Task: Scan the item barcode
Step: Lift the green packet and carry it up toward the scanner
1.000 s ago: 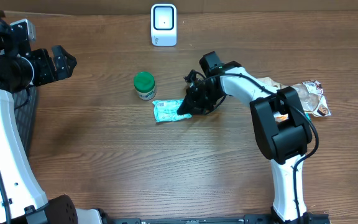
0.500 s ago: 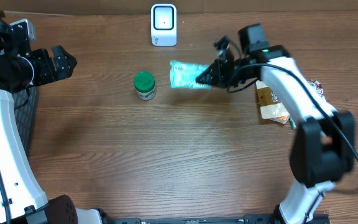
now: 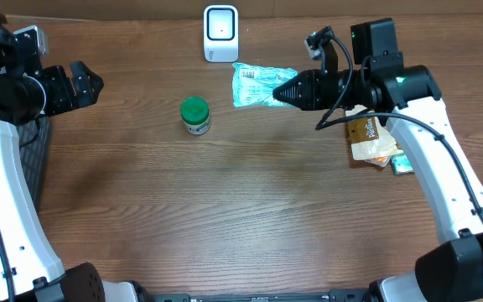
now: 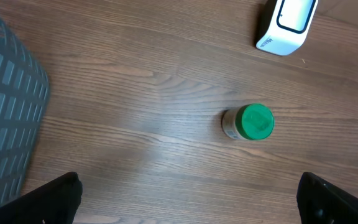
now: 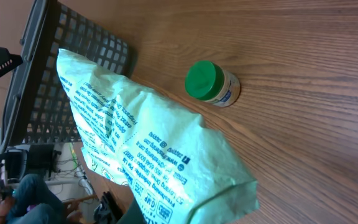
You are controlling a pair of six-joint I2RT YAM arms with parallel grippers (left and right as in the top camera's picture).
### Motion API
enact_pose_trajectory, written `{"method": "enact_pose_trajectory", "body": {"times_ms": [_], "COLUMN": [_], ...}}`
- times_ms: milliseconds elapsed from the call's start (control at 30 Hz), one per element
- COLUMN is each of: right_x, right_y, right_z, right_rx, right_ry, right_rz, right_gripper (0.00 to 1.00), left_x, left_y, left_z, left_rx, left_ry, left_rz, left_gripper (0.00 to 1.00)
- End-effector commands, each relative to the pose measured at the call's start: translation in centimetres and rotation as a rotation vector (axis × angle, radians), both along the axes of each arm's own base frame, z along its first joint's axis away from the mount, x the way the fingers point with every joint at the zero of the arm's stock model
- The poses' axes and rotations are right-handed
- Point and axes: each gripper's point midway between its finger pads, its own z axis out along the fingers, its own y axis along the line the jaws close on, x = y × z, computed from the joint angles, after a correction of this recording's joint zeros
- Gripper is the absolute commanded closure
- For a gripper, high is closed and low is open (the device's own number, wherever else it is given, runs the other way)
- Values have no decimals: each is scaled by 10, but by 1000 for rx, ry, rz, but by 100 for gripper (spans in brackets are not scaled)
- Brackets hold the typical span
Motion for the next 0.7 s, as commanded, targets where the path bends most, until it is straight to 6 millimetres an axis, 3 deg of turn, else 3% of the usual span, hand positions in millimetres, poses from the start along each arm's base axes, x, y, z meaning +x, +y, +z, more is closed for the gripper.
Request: {"method": "enact_pose_trajectory", "body": {"times_ms": [0,167,300,467,567,667], "right_x": [1,10,26,69,100,128], "right_y": [-6,-11,-21,-36,-31,-17], "right_z": [15,22,48,92,108,111], "right_rx": [-11,-84,-192,-385,-513,-611], "right_ry": [-14,-19,-105,-360,-575,-720], "right_rz": [-70,-168,-280,-460,-524,-568], "right_gripper": [96,96,96,96,96,96], "left_x": [2,2,2,2,2,2], "left_y": [-2,-2,-2,-2,-2,-2], "left_z": [1,1,1,1,1,1], "left_rx": [10,9,9,9,9,9], "left_ry": [-8,-7,-8,-7,-8,-7], "left_rz": [-20,-20,-20,-20,-20,-20], "left_gripper": [0,0,0,0,0,0]}}
